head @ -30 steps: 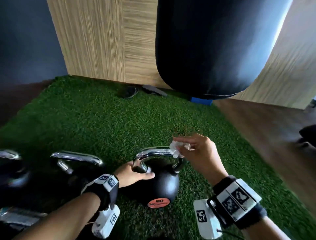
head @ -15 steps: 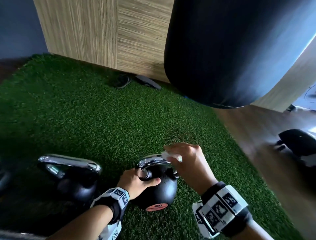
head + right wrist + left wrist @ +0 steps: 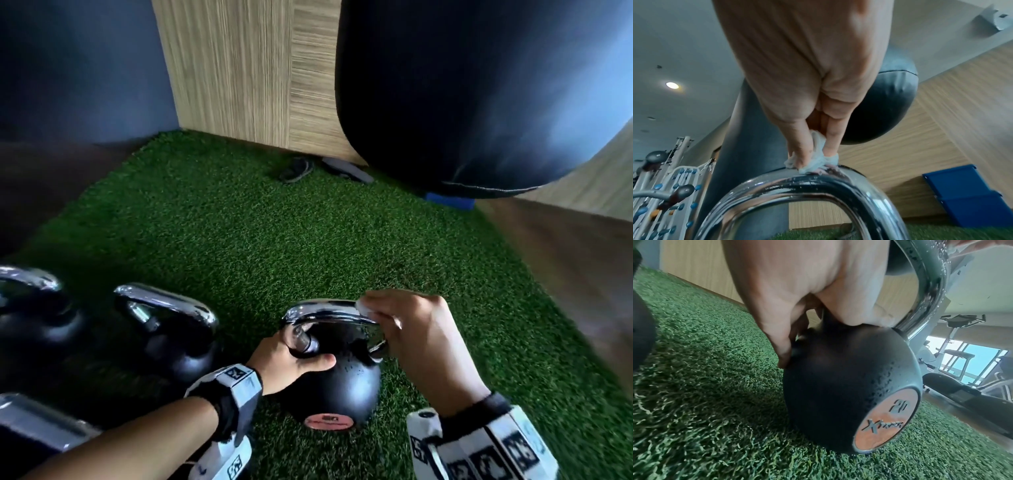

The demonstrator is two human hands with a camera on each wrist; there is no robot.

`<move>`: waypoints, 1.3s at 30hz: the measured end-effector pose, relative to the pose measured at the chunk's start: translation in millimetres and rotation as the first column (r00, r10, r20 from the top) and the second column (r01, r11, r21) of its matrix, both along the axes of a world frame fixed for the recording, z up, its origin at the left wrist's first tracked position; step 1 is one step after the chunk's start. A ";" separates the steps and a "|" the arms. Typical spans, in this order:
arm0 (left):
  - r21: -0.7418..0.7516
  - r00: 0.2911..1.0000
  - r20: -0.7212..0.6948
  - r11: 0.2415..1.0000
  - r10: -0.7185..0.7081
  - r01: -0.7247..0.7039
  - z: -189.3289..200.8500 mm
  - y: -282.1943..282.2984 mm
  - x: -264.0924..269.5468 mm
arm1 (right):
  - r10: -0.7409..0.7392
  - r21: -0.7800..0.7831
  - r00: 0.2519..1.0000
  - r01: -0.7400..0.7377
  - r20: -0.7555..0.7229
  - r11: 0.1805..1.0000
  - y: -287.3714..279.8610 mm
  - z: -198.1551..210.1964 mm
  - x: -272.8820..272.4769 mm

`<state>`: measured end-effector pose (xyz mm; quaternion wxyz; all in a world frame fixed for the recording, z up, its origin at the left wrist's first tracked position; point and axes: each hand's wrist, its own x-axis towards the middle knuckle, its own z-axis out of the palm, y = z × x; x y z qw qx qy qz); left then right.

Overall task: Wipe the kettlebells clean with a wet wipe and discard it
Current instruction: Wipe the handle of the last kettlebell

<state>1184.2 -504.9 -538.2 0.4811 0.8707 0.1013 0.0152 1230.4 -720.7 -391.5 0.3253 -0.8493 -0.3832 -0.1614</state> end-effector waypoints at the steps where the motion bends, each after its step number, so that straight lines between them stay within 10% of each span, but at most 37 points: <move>1: -0.013 1.000 0.002 1.000 0.004 -0.004 -1.0 -0.7 0.0 | -0.005 0.028 1.000 0.005 -0.005 1.000 -2.8 -2.3 -1.6; 13: -0.034 0.996 -0.090 0.999 0.004 -0.007 9.4 -3.0 -2.8 | -0.146 0.332 0.949 0.238 -0.280 0.912 -38.1 -53.1 6.6; 21: 0.025 0.983 -0.182 1.000 0.006 -0.002 8.9 3.3 0.6 | 0.132 0.580 0.717 0.425 -0.684 0.695 -45.8 -89.9 8.2; 27: 0.250 0.853 -0.441 0.874 -0.280 0.416 43.6 21.6 5.8 | 0.366 0.590 0.468 0.549 -0.804 0.592 -35.5 -120.1 0.8; 29: 0.466 0.850 -0.484 0.760 -0.210 0.453 55.4 27.6 8.1 | 0.251 0.516 0.494 0.527 -0.833 0.675 -40.4 -121.1 1.3; 32: 0.586 0.952 -0.304 0.780 -0.040 0.220 79.2 35.0 9.8 | -0.116 0.309 0.619 0.535 -0.776 0.786 -56.5 -109.6 3.8; 36: 0.378 0.969 0.237 0.913 0.068 -0.156 126.5 41.9 13.8 | -0.043 0.484 0.763 0.451 -0.645 0.750 -63.8 -70.5 -5.2; 39: 0.034 0.919 0.393 0.999 -0.037 0.026 156.7 24.5 10.9 | 0.089 0.564 0.857 0.252 -0.507 0.786 -45.8 -29.4 -16.0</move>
